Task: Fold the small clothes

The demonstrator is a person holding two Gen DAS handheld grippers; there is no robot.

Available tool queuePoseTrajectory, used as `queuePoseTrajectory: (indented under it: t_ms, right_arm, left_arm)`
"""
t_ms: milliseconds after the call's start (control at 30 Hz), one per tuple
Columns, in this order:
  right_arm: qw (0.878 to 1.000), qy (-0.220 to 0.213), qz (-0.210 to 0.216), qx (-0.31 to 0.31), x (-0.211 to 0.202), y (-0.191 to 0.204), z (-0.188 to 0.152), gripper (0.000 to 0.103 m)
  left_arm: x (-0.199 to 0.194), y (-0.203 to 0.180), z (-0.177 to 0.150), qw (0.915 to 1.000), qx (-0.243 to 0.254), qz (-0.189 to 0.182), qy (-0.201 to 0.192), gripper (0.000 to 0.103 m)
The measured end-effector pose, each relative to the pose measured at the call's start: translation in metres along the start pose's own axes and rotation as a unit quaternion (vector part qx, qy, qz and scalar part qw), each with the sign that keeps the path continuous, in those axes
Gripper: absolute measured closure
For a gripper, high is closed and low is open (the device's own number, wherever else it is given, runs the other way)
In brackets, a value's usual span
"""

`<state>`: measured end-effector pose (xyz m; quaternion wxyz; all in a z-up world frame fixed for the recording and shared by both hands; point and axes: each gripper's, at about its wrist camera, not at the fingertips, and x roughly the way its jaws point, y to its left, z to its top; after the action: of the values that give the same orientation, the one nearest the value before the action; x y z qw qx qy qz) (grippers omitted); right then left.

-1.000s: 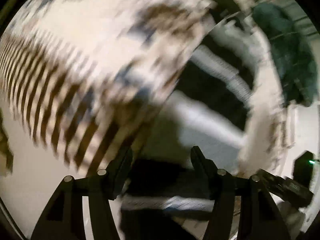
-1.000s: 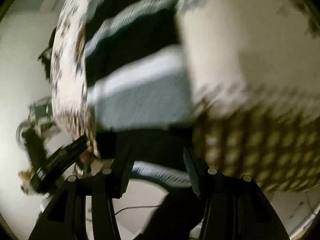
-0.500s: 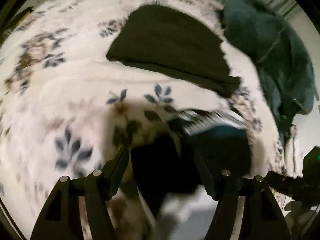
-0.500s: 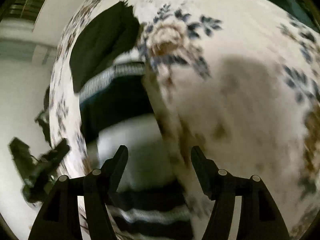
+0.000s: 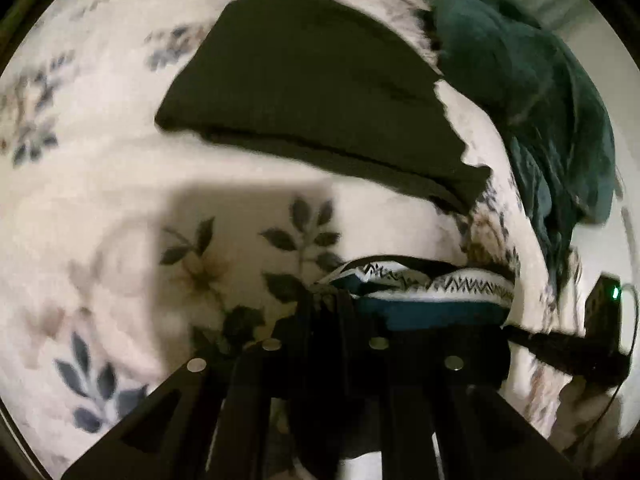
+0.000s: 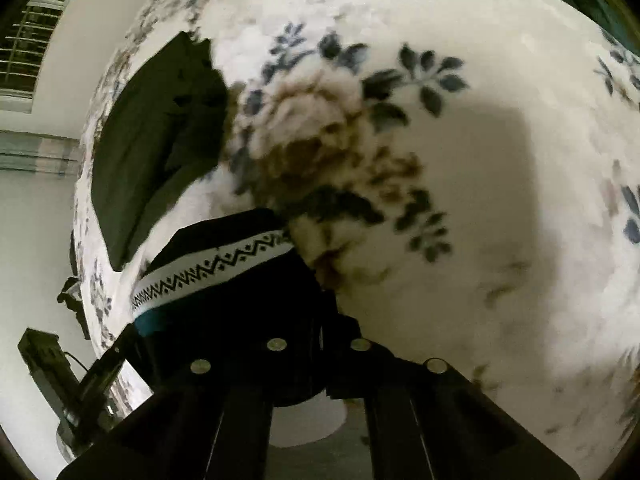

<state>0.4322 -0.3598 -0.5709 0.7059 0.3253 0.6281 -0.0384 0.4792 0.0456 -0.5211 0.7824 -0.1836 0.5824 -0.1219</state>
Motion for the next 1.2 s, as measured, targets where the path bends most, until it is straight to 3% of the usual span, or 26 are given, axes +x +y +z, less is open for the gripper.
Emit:
queuePoseTrajectory:
  t_ms: [100, 167, 200, 267, 300, 333, 367, 400, 433, 467, 500, 533, 567, 633, 733, 833, 867, 900, 933, 1000, 1100, 1200]
  right_arm:
    - [0.998, 0.006, -0.062, -0.019, 0.004, 0.006, 0.011, 0.103]
    - [0.999, -0.001, -0.044, 0.004, -0.001, -0.002, 0.021, 0.102]
    - [1.000, 0.001, -0.009, 0.009, -0.003, -0.002, 0.027, 0.100]
    - [0.999, 0.012, 0.049, 0.005, -0.006, 0.006, 0.034, 0.067]
    - [0.998, 0.014, 0.061, -0.004, -0.003, 0.012, 0.035, 0.037]
    - [0.997, 0.019, 0.072, -0.013, 0.001, 0.019, 0.037, 0.027]
    - [0.995, 0.036, 0.085, -0.020, 0.010, 0.026, 0.038, 0.027]
    - [0.993, 0.067, 0.098, -0.022, 0.027, 0.034, 0.039, 0.027]
    - [0.990, 0.088, 0.103, -0.026, 0.037, 0.038, 0.039, 0.031]
    - [0.989, 0.099, 0.100, -0.035, 0.048, 0.044, 0.037, 0.044]
    - [0.991, 0.084, 0.092, -0.055, 0.050, 0.052, 0.034, 0.100]
    - [0.993, 0.065, 0.066, -0.079, 0.048, 0.061, 0.032, 0.097]
    - [0.994, 0.019, 0.037, -0.104, 0.038, 0.069, 0.031, 0.097]
    - [0.995, -0.016, 0.026, -0.094, 0.028, 0.071, 0.034, 0.097]
    - [0.998, -0.002, 0.010, -0.056, 0.046, 0.058, 0.044, 0.097]
    - [0.998, 0.035, 0.034, -0.043, 0.063, 0.051, 0.047, 0.096]
    - [0.998, 0.042, 0.036, -0.037, 0.061, 0.050, 0.046, 0.093]
    - [0.997, 0.047, 0.042, -0.035, 0.055, 0.048, 0.043, 0.081]
    - [0.997, 0.048, 0.053, -0.035, 0.047, 0.047, 0.040, 0.063]
    - [0.995, 0.044, 0.070, -0.050, 0.014, 0.038, 0.022, 0.050]
    - [0.993, 0.060, 0.069, -0.070, -0.020, 0.018, -0.017, 0.050]
    - [0.991, 0.102, 0.059, -0.068, -0.046, -0.022, -0.084, 0.050]
  left_arm:
    - [0.006, 0.024, 0.002, 0.9961, -0.065, -0.053, 0.028, 0.092]
    - [-0.002, 0.033, -0.001, 0.9934, -0.085, -0.074, 0.018, 0.086]
    - [-0.005, 0.032, -0.001, 0.9938, -0.083, -0.073, 0.016, 0.072]
    - [-0.007, 0.030, -0.004, 0.9930, -0.074, -0.089, 0.023, 0.048]
    - [-0.003, 0.029, -0.006, 0.9926, -0.071, -0.094, 0.031, 0.047]
    - [0.001, 0.026, -0.007, 0.9929, -0.066, -0.091, 0.038, 0.048]
    - [0.003, 0.020, -0.008, 0.9958, -0.050, -0.069, 0.035, 0.060]
    - [0.000, 0.016, -0.009, 0.9970, -0.039, -0.064, 0.023, 0.092]
    - [-0.004, 0.006, -0.008, 0.9982, -0.013, -0.058, 0.010, 0.092]
    - [-0.009, -0.002, -0.006, 0.9989, 0.008, -0.045, -0.002, 0.092]
    - [-0.013, -0.008, -0.004, 0.9990, 0.019, -0.040, -0.009, 0.093]
    - [-0.017, -0.009, -0.001, 0.9989, 0.020, -0.041, -0.016, 0.093]
    - [-0.016, -0.010, 0.006, 0.9986, 0.018, -0.049, -0.012, 0.093]
    - [-0.006, -0.002, 0.016, 0.9989, 0.005, -0.047, -0.002, 0.092]
    - [0.021, 0.008, 0.021, 0.9987, -0.007, -0.040, 0.031, 0.092]
    - [0.012, 0.011, 0.020, 0.9977, -0.014, -0.042, 0.051, 0.077]
    - [-0.001, 0.009, 0.016, 0.9983, -0.004, -0.036, 0.046, 0.070]
    - [-0.018, 0.008, 0.009, 0.9987, 0.007, -0.038, 0.033, 0.063]
    - [-0.037, 0.008, 0.000, 0.9987, 0.015, -0.044, 0.022, 0.059]
    - [-0.066, 0.010, -0.023, 0.9984, 0.022, -0.051, 0.011, 0.044]
    - [-0.112, 0.016, -0.082, 0.9983, 0.012, -0.056, 0.011, 0.040]
    - [-0.143, 0.023, -0.154, 0.9989, -0.010, -0.036, 0.029, 0.040]
